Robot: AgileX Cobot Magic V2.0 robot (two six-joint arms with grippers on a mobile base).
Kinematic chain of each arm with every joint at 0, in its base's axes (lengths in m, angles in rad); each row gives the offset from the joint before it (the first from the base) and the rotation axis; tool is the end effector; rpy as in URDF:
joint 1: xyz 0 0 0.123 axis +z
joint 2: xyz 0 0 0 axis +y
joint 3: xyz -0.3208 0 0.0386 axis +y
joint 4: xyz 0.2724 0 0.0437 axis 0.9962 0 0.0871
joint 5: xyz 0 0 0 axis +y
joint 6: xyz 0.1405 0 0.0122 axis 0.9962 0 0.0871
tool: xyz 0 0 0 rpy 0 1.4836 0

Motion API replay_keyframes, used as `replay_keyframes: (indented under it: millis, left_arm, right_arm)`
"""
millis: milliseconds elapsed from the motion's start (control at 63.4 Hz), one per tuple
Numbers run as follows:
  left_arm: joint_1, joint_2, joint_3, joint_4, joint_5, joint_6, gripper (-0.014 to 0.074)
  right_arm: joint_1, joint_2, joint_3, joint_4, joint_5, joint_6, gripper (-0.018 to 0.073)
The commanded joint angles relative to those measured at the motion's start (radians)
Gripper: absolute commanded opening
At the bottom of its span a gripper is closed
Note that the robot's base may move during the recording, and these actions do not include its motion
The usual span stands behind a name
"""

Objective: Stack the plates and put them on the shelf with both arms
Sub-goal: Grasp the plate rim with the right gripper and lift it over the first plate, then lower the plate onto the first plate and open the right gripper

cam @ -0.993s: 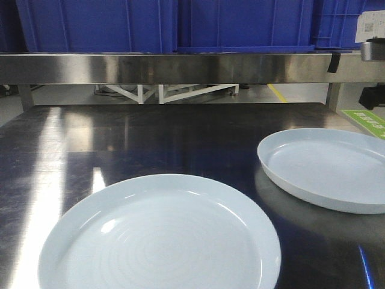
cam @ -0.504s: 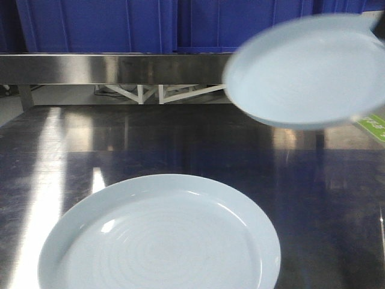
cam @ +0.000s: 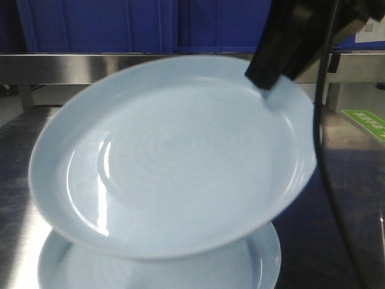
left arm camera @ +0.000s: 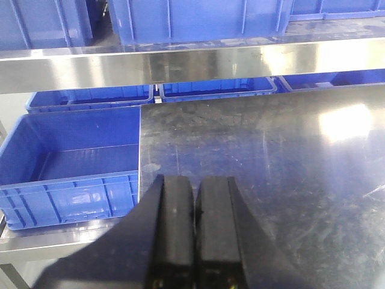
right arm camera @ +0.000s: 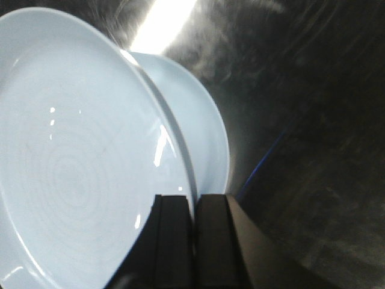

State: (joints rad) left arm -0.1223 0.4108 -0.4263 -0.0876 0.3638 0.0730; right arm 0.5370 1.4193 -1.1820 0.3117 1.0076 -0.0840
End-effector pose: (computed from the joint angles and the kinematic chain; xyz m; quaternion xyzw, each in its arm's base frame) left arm 0.1277 -0.0201 0.2981 0.0544 0.7908 -0.0523 0.6073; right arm 0.2581 0.1963 0.3009 -0.2438 0.9372 0.1872 0.1648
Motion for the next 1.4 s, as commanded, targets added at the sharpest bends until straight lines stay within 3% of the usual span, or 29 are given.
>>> replay_keyframes:
  millis: [0, 568, 662, 851, 930, 1198, 1387]
  left_arm:
    - [0.003, 0.003, -0.027, -0.012, -0.087, -0.004, 0.0084]
    - [0.003, 0.003, -0.027, -0.012, -0.102, -0.004, 0.0084]
    - [0.003, 0.003, -0.027, -0.012, -0.102, -0.004, 0.0084]
    - [0.003, 0.003, -0.027, -0.012, -0.102, -0.004, 0.0084]
    - [0.003, 0.003, -0.027, -0.012, -0.102, -0.004, 0.0084]
    - [0.003, 0.003, -0.027, -0.012, -0.102, -0.004, 0.0084]
    - [0.003, 0.003, -0.027, -0.012, -0.102, -0.004, 0.0084]
  right_arm:
    - [0.010, -0.004, 0.003, 0.035, -0.076, -0.012, 0.0057]
    - [0.010, 0.108, 0.022, 0.043, -0.093, -0.012, 0.0069]
    - [0.010, 0.108, 0.022, 0.043, -0.088, -0.012, 0.0155]
    - [0.010, 0.106, 0.022, 0.043, -0.093, -0.014, 0.0448]
    - [0.008, 0.094, 0.020, 0.042, -0.094, -0.014, 0.0513]
    - [0.006, 0.014, 0.020, -0.051, -0.074, 0.008, 0.0508]
    - [0.009, 0.014, 0.036, -0.052, -0.065, 0.008, 0.0508]
